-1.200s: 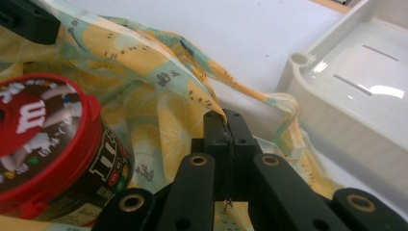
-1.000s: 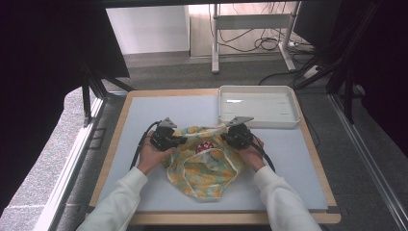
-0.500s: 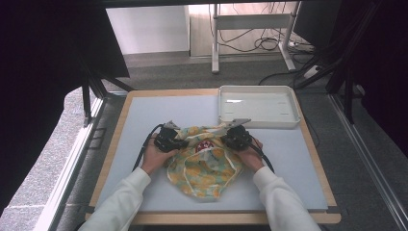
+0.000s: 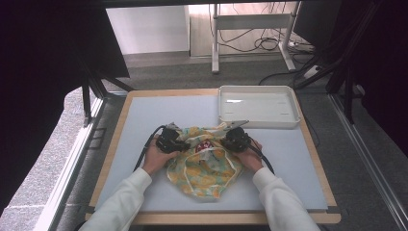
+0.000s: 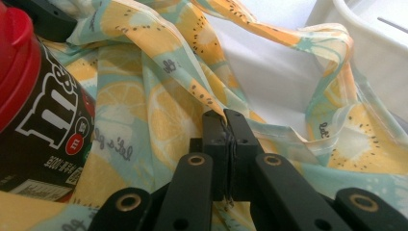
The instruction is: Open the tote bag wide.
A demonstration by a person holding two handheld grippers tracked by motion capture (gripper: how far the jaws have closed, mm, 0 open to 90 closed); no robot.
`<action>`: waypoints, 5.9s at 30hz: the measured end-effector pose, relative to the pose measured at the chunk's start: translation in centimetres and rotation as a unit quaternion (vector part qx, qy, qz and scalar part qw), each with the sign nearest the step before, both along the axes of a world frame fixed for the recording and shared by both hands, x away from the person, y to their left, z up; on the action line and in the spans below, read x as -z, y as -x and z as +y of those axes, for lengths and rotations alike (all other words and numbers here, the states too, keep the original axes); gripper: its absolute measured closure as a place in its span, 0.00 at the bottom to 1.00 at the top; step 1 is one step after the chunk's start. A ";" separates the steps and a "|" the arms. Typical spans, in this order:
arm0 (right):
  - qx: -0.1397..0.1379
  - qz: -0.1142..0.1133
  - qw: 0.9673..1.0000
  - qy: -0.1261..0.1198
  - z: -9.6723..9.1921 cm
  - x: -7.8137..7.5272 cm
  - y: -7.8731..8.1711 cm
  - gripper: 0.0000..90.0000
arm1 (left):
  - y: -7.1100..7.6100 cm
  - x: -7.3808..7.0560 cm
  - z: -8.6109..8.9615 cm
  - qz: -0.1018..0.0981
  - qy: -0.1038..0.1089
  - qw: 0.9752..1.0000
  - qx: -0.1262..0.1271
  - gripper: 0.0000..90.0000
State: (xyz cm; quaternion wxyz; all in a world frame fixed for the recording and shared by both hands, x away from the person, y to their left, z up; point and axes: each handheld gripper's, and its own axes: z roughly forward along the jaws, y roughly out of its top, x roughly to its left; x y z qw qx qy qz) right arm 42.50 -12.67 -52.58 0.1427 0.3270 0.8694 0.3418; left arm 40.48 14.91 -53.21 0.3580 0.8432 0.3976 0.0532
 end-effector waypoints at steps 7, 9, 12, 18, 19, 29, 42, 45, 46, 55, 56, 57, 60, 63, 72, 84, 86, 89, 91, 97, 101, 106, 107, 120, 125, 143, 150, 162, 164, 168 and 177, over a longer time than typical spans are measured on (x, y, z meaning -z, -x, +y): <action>0.008 -0.011 1.000 -0.013 -0.4 -0.9 0.1 0.80 | 0.4 -0.9 0.4 -0.022 0.007 1.000 -0.008 0.62; 0.011 -0.022 0.999 -0.028 -0.7 -1.5 0.3 0.70 | 0.6 -1.5 0.7 -0.029 0.015 0.999 -0.013 0.56; 0.025 -0.045 0.997 -0.065 -1.3 -2.8 0.7 0.52 | 1.2 -2.8 1.3 -0.048 0.036 0.998 -0.023 0.39; 0.027 -0.054 0.994 -0.087 -1.5 -4.2 1.1 0.46 | 2.2 -4.3 2.1 -0.074 0.071 0.994 -0.027 0.29; 0.026 -0.055 0.994 -0.092 -1.6 -4.6 1.3 0.45 | 2.3 -4.7 2.4 -0.074 0.083 0.993 -0.026 0.25; 0.023 -0.058 0.990 -0.130 -2.7 -6.8 2.5 0.43 | 4.5 -6.7 3.1 -0.112 0.087 0.990 -0.018 0.40; -0.031 -0.035 0.989 -0.140 -3.0 -8.7 4.4 0.88 | 5.4 -6.5 2.2 -0.089 0.069 0.993 0.029 0.97; -0.041 -0.016 0.991 -0.128 -2.7 -8.3 4.3 0.98 | 5.3 -6.0 1.8 -0.079 0.061 0.994 0.037 0.99; -0.042 -0.012 0.991 -0.125 -2.6 -8.1 4.2 0.99 | 5.3 -5.8 1.6 -0.075 0.060 0.995 0.038 1.00; -0.058 0.013 0.996 -0.070 -1.1 -6.1 4.3 0.99 | 4.9 -5.0 0.8 -0.062 0.050 0.996 0.043 1.00; -0.059 0.016 0.996 -0.062 -1.0 -5.8 4.3 0.99 | 4.8 -4.9 0.8 -0.060 0.049 0.996 0.043 1.00; -0.059 0.016 0.996 -0.062 -1.0 -5.8 4.3 0.99 | 4.8 -4.9 0.8 -0.060 0.049 0.996 0.043 1.00; -0.069 0.033 0.996 -0.039 -0.7 -4.8 4.6 0.99 | 4.6 -4.5 0.6 -0.056 0.045 0.997 0.043 1.00; -0.076 0.043 0.996 -0.031 -0.8 -4.3 5.4 0.99 | 4.4 -4.3 0.5 -0.052 0.043 0.997 0.041 1.00; -0.093 0.068 0.993 -0.021 -0.5 -2.8 7.5 0.99 | 4.1 -3.9 0.2 -0.045 0.038 0.998 0.038 1.00; -0.117 0.081 0.990 -0.007 0.0 -0.3 11.6 0.99 | 3.7 -3.2 -0.2 -0.036 0.031 0.998 0.036 1.00; -0.117 0.078 0.990 -0.005 0.0 -0.3 11.9 0.99 | 3.7 -3.1 -0.2 -0.035 0.031 0.998 0.036 1.00; -0.116 0.075 0.990 -0.005 0.0 -0.3 12.1 0.99 | 3.6 -3.0 -0.3 -0.033 0.029 0.998 0.037 1.00; -0.117 0.068 0.991 -0.001 -0.1 -0.6 12.1 0.99 | 3.6 -3.0 -0.3 -0.033 0.029 0.998 0.036 1.00; -0.098 0.031 0.993 -0.052 -1.4 -2.9 11.4 0.99 | 3.7 -3.1 -0.2 -0.034 0.028 0.998 0.039 1.00; -0.084 0.013 0.994 -0.075 -2.2 -4.3 10.9 0.99 | 3.9 -3.2 -0.2 -0.036 0.028 0.998 0.040 1.00; -0.066 -0.003 0.993 -0.098 -2.4 -6.5 8.5 0.99 | 4.2 -3.5 -0.2 -0.041 0.029 0.998 0.044 1.00; -0.066 -0.003 0.993 -0.098 -2.4 -6.5 8.5 0.99 | 4.3 -3.5 -0.2 -0.041 0.030 0.998 0.043 1.00; -0.047 0.025 0.995 -0.080 0.0 -4.9 1.9 0.99 | 4.0 -3.2 -0.2 -0.035 0.033 0.998 0.040 1.00; -0.017 0.042 0.996 -0.076 0.0 -3.2 -0.4 0.99 | 3.6 -2.7 0.0 -0.028 0.025 0.999 0.036 1.00; 0.018 0.022 0.995 -0.091 -1.6 -3.7 0.3 0.99 | 3.0 -1.4 0.4 -0.012 0.009 0.999 0.031 1.00; -0.044 0.007 0.993 -0.105 -1.7 -6.7 5.7 0.99 | 3.0 -1.2 0.2 -0.009 0.009 1.000 0.028 1.00; -0.079 0.078 0.991 -0.081 -0.9 -3.7 8.9 0.99 | 2.9 -1.1 0.2 -0.006 0.006 1.000 0.030 1.00; -0.082 0.091 0.990 -0.068 -0.8 -2.7 9.0 0.99 | 2.9 -1.1 0.2 -0.007 0.005 1.000 0.030 1.00; -0.086 0.109 0.989 -0.052 -0.7 -1.3 9.1 0.99 | 3.0 -1.0 0.1 -0.006 0.005 1.000 0.030 1.00; -0.090 0.113 0.989 -0.036 -0.5 -0.7 9.3 0.99 | 2.9 -1.0 0.2 -0.004 0.005 1.000 0.029 1.00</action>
